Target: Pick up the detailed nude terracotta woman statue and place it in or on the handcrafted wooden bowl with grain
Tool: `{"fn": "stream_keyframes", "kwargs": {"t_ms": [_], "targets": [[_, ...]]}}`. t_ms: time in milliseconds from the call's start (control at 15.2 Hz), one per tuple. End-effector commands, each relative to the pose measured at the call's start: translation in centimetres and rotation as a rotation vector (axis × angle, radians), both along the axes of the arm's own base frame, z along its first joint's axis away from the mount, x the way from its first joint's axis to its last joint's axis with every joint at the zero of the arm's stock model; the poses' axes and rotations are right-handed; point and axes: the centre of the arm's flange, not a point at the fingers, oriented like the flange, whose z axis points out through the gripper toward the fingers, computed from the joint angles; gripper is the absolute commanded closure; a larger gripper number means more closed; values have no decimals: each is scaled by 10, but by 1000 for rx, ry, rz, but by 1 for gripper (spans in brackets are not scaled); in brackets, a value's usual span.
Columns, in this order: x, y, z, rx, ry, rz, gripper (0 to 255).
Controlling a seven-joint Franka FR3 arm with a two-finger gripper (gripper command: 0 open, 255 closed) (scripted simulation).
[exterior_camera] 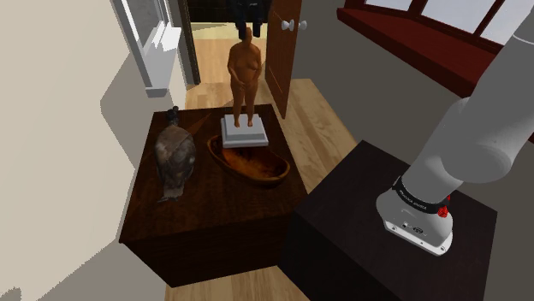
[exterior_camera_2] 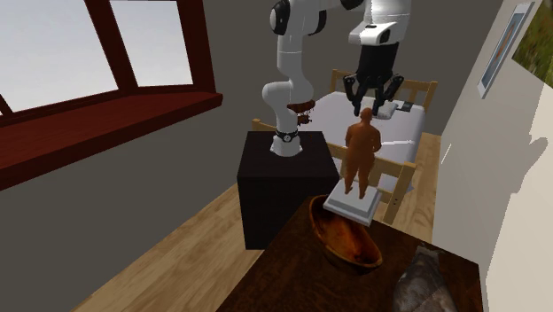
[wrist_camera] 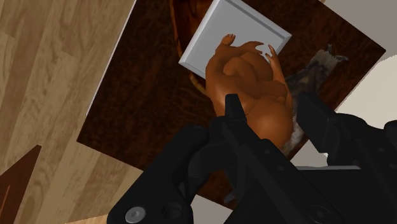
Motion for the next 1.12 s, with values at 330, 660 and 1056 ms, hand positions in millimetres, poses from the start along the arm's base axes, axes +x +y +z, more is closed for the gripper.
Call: {"fn": "stream_keyframes", "kwargs": {"t_ms": [330, 660, 1056], "targets": [[0, 0, -36, 1, -3, 0, 255], [0, 0, -62, 1, -3, 0, 255], [0, 0, -94, 1, -3, 0, 255]]}}
